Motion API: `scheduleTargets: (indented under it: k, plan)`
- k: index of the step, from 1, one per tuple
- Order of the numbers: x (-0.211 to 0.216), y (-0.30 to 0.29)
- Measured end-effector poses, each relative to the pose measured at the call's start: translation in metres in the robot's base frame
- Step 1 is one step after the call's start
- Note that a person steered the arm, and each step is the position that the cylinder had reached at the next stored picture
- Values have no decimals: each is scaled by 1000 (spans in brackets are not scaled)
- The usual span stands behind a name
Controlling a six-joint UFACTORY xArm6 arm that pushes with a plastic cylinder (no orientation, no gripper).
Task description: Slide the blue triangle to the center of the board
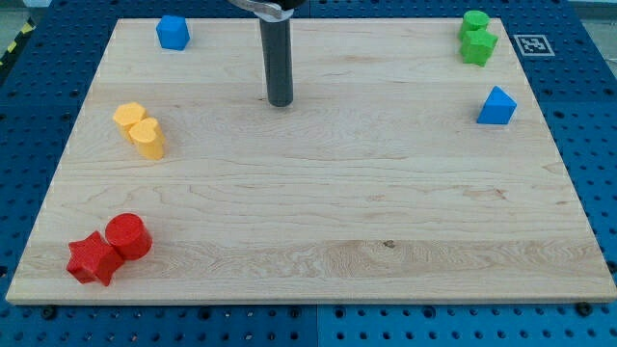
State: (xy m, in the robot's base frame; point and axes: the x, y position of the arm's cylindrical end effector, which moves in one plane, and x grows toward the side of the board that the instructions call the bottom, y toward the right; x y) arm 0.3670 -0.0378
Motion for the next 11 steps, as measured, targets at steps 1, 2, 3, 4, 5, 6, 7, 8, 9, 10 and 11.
scheduleTargets:
  k: [1, 2, 3, 4, 5, 6, 7, 8, 9, 10, 11]
  plan:
    - [0, 5]
    - [3, 13]
    - [33, 51]
    - [54, 90]
    - [79, 158]
    - [100, 225]
    - [107, 275]
    - [117, 312]
    - [139, 363]
    - [140, 383]
    - [138, 383]
